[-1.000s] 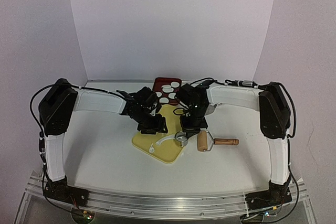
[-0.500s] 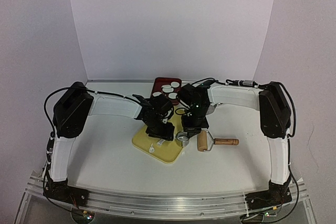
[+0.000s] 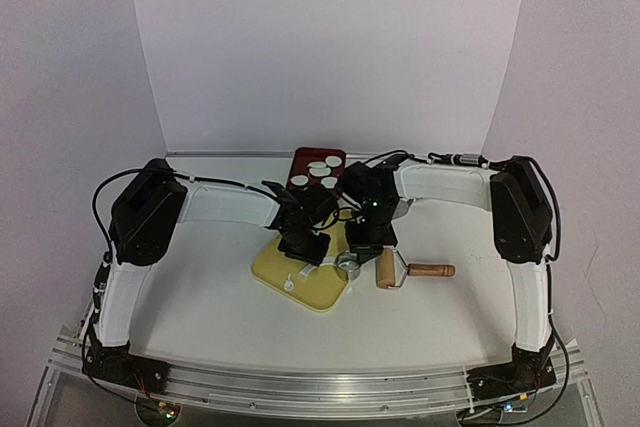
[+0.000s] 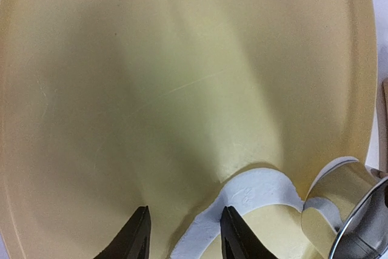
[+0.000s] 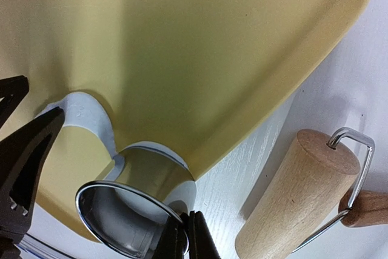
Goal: Roll out the dumpling wrappers from the dough
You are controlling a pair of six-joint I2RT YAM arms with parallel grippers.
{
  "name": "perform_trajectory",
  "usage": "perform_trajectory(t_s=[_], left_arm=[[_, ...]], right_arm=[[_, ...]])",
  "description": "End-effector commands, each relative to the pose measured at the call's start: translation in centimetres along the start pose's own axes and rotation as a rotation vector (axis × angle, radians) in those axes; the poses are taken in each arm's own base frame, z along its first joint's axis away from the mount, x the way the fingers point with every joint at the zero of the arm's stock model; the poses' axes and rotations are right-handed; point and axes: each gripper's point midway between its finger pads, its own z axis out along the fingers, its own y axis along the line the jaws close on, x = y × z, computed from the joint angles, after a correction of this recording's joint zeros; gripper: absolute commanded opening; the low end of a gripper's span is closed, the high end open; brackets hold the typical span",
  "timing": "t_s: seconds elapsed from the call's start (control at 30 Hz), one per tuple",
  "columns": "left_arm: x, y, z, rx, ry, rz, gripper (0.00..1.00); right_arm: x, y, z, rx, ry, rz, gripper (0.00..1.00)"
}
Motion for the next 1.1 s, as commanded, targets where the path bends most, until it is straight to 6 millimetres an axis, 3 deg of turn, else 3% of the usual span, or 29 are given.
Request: perform_trajectory(t_s=[0.0,0.3,0.5,0.73,1.07], left_arm=[[4.8,1.2,1.9,-0.054,0.148,0.049,0.42],[5.1,-1.2,0.0,0.053,0.073,0.097,0.46],[6.3,-0.6,0.8,0.027,0.113,0.097,0.47],[8.2,2.9,3.0,-0.178,0.216,0.076,0.24],[9.6,5.5,2.7,-0.31,0.253,0.037,0.0]], right_arm=[[-0.1,-0.5,0.8,0.025,0.007,-0.004,0.0],[0.0,-0.6,0.7,0.029,0.008,0.0,0.0],[0.1,-0.7,0.7,0.028,0.01,0.004,0.0],[0.1,-0.6,0.6,0.025,0.005,0.004,0.0],[-0.1,-0.6,0.5,0.026,-0.001,0.006,0.0]])
